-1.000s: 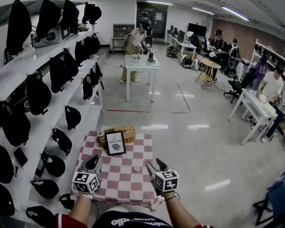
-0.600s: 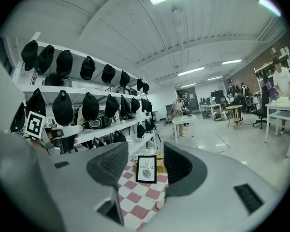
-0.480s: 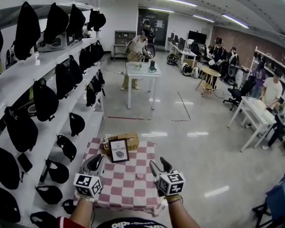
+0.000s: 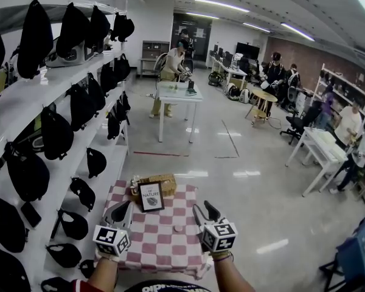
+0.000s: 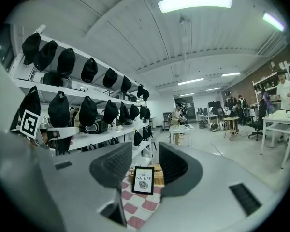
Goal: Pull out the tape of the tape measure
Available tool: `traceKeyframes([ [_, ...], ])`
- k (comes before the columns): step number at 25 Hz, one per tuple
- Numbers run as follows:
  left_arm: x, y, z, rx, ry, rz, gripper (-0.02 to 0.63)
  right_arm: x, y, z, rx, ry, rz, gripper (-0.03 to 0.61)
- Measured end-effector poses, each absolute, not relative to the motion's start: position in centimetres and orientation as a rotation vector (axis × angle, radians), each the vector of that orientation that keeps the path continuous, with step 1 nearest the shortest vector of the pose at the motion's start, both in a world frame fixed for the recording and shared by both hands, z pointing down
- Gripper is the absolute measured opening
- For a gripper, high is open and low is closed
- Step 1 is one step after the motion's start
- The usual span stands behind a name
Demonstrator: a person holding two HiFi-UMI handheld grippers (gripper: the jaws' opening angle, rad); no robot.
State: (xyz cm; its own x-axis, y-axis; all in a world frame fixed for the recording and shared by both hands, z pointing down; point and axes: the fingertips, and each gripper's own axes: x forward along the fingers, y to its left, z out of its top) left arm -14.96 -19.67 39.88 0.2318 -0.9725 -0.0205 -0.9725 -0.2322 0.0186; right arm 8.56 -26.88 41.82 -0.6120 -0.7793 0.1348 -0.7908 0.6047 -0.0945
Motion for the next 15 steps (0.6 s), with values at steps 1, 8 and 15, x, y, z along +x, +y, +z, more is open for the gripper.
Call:
traceKeyframes([
  [1, -15.1, -19.7, 39.8, 2.471, -1.938, -0.044, 0.005, 8.3, -27.0, 41.8, 1.344, -2.741, 0.217, 0.158],
  [8, -15.4, -20.2, 39.2, 2.508, -1.929, -0.039, 0.005, 7.2, -27.0, 41.7, 1.336, -2.734, 0.205, 0.081],
  [15, -15.9, -20.4, 39.2, 2.509, -1.920, -0.055, 0.005, 6.9, -26.7, 41.3, 1.356, -2.733, 0.174, 0.020],
])
